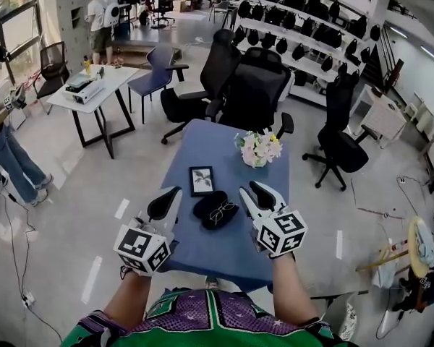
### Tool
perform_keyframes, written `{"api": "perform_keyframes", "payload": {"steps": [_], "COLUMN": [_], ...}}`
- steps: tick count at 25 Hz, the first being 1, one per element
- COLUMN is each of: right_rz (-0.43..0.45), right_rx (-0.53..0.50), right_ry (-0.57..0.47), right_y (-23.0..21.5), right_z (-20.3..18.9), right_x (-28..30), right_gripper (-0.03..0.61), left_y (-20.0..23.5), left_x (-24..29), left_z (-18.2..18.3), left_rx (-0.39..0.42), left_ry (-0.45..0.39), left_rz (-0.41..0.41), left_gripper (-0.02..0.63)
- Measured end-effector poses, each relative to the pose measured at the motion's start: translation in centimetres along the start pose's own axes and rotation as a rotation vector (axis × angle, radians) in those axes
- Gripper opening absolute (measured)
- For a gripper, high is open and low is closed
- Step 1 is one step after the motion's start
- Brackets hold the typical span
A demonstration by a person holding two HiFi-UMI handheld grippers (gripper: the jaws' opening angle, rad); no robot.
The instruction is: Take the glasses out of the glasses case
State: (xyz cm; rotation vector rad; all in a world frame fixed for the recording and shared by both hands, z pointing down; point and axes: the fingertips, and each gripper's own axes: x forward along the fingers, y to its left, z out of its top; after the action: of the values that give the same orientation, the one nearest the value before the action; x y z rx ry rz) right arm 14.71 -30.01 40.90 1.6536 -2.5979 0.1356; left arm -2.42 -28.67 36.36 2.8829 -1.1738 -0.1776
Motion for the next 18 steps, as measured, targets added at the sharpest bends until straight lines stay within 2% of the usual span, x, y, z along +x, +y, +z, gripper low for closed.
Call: {"api": "perform_keyframes", "payload": {"steps": [7,18], "right_rz": [0.02,0.072], "right_rx": [0.023,0.054], "right_ry": [0.084,0.231], "right_y": [-1.6,-3.1], "right_z": [-3.9,-10.8], "right_x": [2.0,5.3], "right_gripper": [0.169,0.172], "left_y": [0.1,0.6], "left_x": [0.8,2.9], "left_z": [-1.2,-3.6], "left_rx": [-0.007,-0.009], "left_ry": [0.015,0.063], "left_rz": [0.008,0.047], "left_gripper": [0.016,0.016]}}
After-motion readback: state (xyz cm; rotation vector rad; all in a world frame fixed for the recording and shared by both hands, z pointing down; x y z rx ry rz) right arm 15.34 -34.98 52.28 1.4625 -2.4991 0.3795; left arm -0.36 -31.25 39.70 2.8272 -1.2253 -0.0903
